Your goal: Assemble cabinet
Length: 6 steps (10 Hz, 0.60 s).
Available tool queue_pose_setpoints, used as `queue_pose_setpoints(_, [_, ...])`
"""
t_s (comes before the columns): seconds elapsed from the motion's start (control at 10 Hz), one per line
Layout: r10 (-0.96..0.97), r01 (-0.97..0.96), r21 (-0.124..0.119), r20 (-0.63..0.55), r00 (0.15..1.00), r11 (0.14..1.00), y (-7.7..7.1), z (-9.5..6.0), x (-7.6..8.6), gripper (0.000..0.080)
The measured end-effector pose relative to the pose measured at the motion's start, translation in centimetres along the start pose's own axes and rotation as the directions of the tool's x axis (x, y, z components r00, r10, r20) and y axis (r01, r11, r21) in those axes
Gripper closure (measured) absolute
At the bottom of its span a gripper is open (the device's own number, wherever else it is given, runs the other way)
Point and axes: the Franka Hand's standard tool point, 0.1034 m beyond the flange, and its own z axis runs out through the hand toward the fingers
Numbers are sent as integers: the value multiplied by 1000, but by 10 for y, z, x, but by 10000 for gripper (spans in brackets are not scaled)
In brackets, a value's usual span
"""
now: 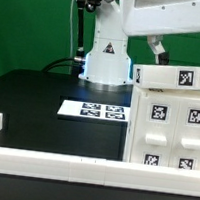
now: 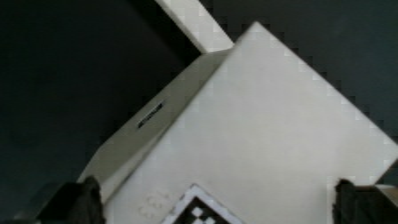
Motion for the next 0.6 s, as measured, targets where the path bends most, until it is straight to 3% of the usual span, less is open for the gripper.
queue_pose_setpoints(0.3, [-435, 430, -110, -25, 900, 896, -3, -5, -1, 151])
queue_pose_setpoints(0.6, [-621, 618, -112, 5, 784, 779, 0, -2, 1, 151])
